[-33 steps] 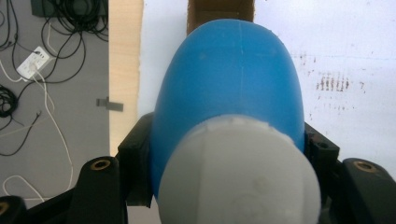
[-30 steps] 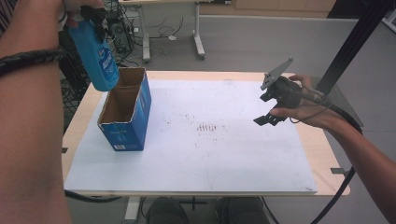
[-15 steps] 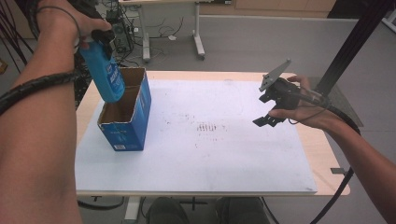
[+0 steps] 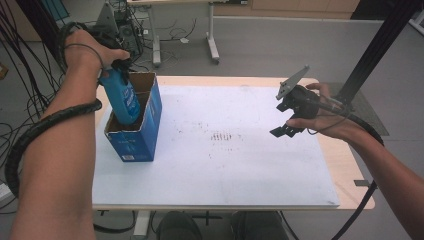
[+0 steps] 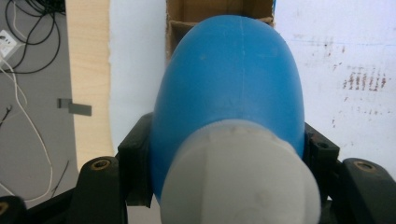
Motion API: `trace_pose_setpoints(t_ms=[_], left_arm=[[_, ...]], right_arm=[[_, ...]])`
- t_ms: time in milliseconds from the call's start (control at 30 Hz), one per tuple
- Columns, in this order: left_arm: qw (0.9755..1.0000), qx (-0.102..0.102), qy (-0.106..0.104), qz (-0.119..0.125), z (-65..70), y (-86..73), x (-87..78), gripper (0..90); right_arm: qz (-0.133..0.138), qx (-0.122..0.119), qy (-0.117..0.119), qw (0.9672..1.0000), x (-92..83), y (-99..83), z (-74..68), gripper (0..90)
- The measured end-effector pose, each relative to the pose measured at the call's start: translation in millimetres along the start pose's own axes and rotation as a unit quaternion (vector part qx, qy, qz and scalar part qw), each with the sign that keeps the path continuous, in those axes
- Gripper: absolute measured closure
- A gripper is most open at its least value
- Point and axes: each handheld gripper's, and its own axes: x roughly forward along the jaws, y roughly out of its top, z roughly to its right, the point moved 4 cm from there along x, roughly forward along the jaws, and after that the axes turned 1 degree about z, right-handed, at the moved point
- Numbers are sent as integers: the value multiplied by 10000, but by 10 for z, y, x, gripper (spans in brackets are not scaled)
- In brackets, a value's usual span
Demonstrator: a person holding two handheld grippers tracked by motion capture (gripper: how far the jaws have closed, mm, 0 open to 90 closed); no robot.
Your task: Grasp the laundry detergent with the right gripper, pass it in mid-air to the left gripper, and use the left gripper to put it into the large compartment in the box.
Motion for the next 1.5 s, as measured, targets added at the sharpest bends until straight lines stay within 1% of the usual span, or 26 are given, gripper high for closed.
trace_pose_setpoints(t_ms=[167, 367, 467, 533, 800, 933, 1067, 1233, 1333, 1500], left_arm=[[10000, 28, 11, -62, 22, -14, 168, 372], [9999, 67, 85, -23, 70, -29, 409, 372], [10000, 51, 63, 8, 79, -39, 535, 372], [10000, 52, 46, -44, 79, -52, 625, 372], [9999, 77, 49, -51, 85, -85, 879, 372], [9999, 94, 60, -84, 71, -102, 979, 372], [9999, 95, 65, -64, 62, -114, 1053, 372], [9999, 92, 89, -16, 54, -115, 1120, 372], [9998, 151, 119, -27, 51, -123, 1167, 371], [9998, 155, 84, -56, 42, -143, 1246, 371]], right_arm=[[-39, -1, -3, 10000, 11, -6, 0, 105], [-63, -28, 4, 10000, 45, -15, -1, 105], [-86, -19, 18, 10000, 60, -21, -7, 106], [-94, -16, 13, 10000, 66, -29, -7, 112], [-128, 6, 12, 9999, 89, -62, 8, 112], [-144, 0, 20, 9999, 103, -66, 0, 112], [-151, 21, 22, 9999, 110, -68, 5, 112], [-147, 17, 30, 9999, 120, -69, 8, 112], [-153, 38, 33, 9999, 127, -75, 11, 112], [-180, 45, 27, 9998, 129, -88, 24, 112]])
